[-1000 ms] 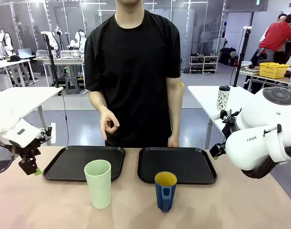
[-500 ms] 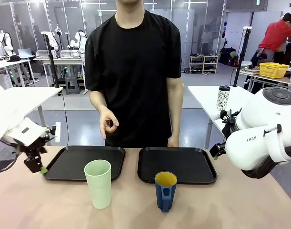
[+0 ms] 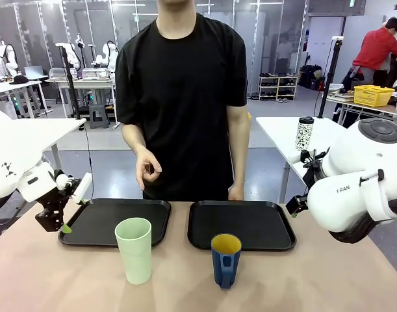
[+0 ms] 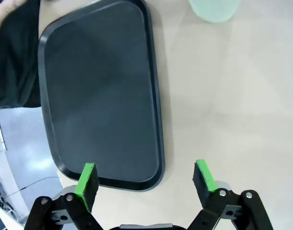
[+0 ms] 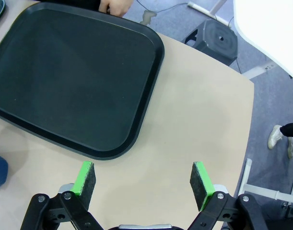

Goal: Sort and store the cups by type.
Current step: Pick up the Reusable plastic cup.

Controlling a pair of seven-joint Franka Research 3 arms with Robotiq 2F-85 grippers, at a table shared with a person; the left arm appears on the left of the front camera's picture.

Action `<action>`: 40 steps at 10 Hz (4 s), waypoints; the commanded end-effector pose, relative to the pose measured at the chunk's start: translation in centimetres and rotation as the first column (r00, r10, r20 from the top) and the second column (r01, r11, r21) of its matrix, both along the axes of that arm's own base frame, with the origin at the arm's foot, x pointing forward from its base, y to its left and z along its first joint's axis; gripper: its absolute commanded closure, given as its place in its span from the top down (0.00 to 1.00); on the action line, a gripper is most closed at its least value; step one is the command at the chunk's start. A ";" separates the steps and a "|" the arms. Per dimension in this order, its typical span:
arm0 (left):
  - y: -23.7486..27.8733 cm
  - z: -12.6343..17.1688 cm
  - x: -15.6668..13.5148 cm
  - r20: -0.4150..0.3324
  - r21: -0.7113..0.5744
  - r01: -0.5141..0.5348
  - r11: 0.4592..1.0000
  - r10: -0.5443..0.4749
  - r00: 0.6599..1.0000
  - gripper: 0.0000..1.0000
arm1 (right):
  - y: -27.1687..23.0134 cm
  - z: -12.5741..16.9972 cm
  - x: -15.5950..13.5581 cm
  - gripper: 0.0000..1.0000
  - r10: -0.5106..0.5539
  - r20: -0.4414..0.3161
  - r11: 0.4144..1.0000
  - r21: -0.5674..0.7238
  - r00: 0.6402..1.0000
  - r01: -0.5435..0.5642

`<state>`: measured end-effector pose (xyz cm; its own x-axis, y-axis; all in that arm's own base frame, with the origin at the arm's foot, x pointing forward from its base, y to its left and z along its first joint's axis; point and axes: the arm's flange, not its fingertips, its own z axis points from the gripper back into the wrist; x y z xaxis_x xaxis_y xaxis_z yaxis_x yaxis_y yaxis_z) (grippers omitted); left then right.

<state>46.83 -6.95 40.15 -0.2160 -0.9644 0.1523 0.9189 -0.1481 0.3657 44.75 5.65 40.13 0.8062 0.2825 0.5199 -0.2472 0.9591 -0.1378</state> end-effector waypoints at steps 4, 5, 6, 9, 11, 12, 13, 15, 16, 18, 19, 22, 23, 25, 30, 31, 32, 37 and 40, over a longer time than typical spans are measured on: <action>2.4 -3.3 -1.5 -0.183 -0.148 -0.039 0.988 0.012 0.983 1.00 | 0.0 -0.1 -0.2 1.00 0.005 0.000 1.000 -0.007 1.000 -0.005; 2.6 -4.4 -2.6 -0.220 -0.151 -0.067 0.986 0.032 0.975 1.00 | 0.0 -0.1 -0.2 1.00 0.005 0.000 1.000 -0.007 1.000 -0.005; 3.0 -5.1 -3.4 -0.225 -0.179 -0.078 0.981 0.037 0.974 1.00 | 0.0 -0.1 -0.2 1.00 0.005 0.000 1.000 -0.007 1.000 -0.005; 5.5 -7.3 -4.3 -0.172 -0.486 -0.031 0.873 -0.061 0.983 1.00 | 0.0 -0.1 -0.2 1.00 0.005 0.000 1.000 -0.007 1.000 -0.005; 7.2 -8.6 -5.2 -0.102 -0.630 0.041 0.776 -0.135 0.986 1.00 | 0.0 -0.1 -0.2 1.00 0.005 0.000 1.000 -0.007 1.000 -0.005; 8.1 -9.5 -5.3 -0.084 -0.698 0.074 0.712 -0.184 0.979 1.00 | 0.0 -0.1 -0.2 1.00 0.005 0.000 1.000 -0.007 1.000 -0.005; 8.8 -10.2 -5.4 -0.049 -0.785 0.120 0.607 -0.255 0.966 1.00 | 0.0 -0.1 -0.2 1.00 0.005 0.000 1.000 -0.007 1.000 -0.005; 9.6 -11.7 -5.3 -0.061 -0.868 0.109 0.484 -0.323 0.945 1.00 | 0.0 -0.1 -0.2 1.00 0.005 0.000 1.000 -0.007 1.000 -0.005; 10.1 -12.4 -4.8 -0.031 -0.905 0.125 0.405 -0.356 0.934 1.00 | 0.0 -0.1 -0.2 1.00 0.005 0.000 1.000 -0.007 1.000 -0.005; 10.0 -13.3 -4.0 -0.025 -0.929 0.127 0.347 -0.403 0.915 1.00 | 0.0 -0.1 -0.2 1.00 0.005 0.000 1.000 -0.007 1.000 -0.005; 9.8 -13.5 -3.8 -0.037 -0.927 0.115 0.357 -0.392 0.919 1.00 | 0.0 -0.1 -0.2 1.00 0.005 0.000 1.000 -0.007 1.000 -0.005; 8.0 -6.0 -4.5 -0.112 -0.922 0.045 0.385 -0.375 0.920 1.00 | 0.0 -0.1 -0.2 1.00 0.005 0.000 1.000 -0.007 1.000 -0.005; 8.0 -6.0 -4.5 -0.112 -0.922 0.045 0.385 -0.375 0.920 1.00 | 0.0 -0.1 -0.2 1.00 0.005 0.000 1.000 -0.007 1.000 -0.005; 8.0 -6.0 -4.5 -0.112 -0.922 0.045 0.385 -0.375 0.920 1.00 | 0.0 -0.1 -0.2 1.00 0.005 0.000 1.000 -0.007 1.000 -0.005; 8.0 -6.0 -4.5 -0.112 -0.922 0.045 0.385 -0.375 0.920 1.00 | 0.0 -0.1 -0.2 1.00 0.005 0.000 1.000 -0.007 1.000 -0.005; 8.0 -6.0 -4.5 -0.112 -0.922 0.045 0.385 -0.375 0.920 1.00 | 0.0 -0.1 -0.2 1.00 0.005 0.000 1.000 -0.007 1.000 -0.005; 8.0 -6.0 -4.5 -0.112 -0.922 0.045 0.385 -0.375 0.920 1.00 | 0.0 -0.1 -0.2 1.00 0.005 0.000 1.000 -0.007 1.000 -0.005; 6.6 -7.5 -3.8 -0.144 -0.914 0.014 0.406 -0.355 0.924 1.00 | 0.0 -0.1 -0.2 1.00 0.005 0.000 1.000 -0.007 1.000 -0.005; 3.8 -8.6 -2.6 -0.163 -0.903 0.004 0.430 -0.352 0.922 1.00 | 0.0 -0.1 -0.2 1.00 0.005 0.000 1.000 -0.007 1.000 -0.005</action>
<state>43.40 -2.02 31.83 -0.1475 -0.1961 0.9694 0.9864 -0.1008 0.1297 44.75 5.67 40.13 0.8061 0.2827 0.5198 -0.2475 0.9590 -0.1378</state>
